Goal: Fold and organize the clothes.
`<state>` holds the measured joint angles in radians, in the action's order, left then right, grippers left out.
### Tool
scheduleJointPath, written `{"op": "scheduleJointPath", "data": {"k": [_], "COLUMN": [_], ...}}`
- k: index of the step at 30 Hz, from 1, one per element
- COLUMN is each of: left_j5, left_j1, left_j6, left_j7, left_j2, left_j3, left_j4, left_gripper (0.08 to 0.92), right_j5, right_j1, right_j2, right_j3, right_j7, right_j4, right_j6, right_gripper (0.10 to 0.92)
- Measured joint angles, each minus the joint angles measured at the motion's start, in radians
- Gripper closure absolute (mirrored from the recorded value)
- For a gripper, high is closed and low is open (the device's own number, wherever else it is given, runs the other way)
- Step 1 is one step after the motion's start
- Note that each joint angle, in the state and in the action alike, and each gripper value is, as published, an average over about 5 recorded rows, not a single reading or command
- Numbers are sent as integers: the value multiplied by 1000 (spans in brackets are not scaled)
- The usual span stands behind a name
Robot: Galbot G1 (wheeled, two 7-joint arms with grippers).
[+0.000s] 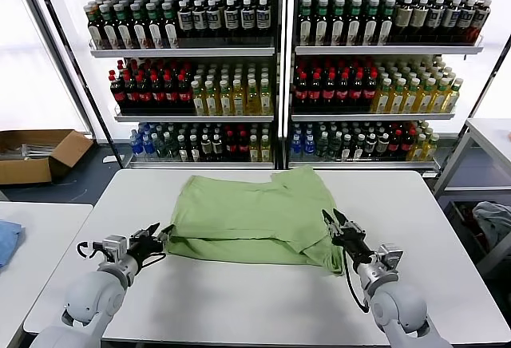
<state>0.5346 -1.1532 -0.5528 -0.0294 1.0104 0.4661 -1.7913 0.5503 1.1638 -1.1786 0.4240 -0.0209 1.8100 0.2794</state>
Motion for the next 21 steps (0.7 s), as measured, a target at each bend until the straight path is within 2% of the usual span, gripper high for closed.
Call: {"op": "scheduleJointPath", "data": {"k": [7,11,21], "left_j5": [4,0,-15], "left_j1": [-42,-87,-162], "left_j6": [-1,5,21], "left_j7": [-14,-16,-6], "left_j2": [6,19,49], "left_j3": [35,54,55], "left_j4": [-39,-73,-99], "left_gripper": [264,189,177], "right_j5": [-35,-58,-130], "right_j1": [36,97,274], "right_j2": [7,0,-9], "right_j3": [37,66,97], "right_j7": [9,4,-10], "right_j4": [25,68,170], "right_j6": [4,-2,-2], "right_gripper": [325,226,203]}}
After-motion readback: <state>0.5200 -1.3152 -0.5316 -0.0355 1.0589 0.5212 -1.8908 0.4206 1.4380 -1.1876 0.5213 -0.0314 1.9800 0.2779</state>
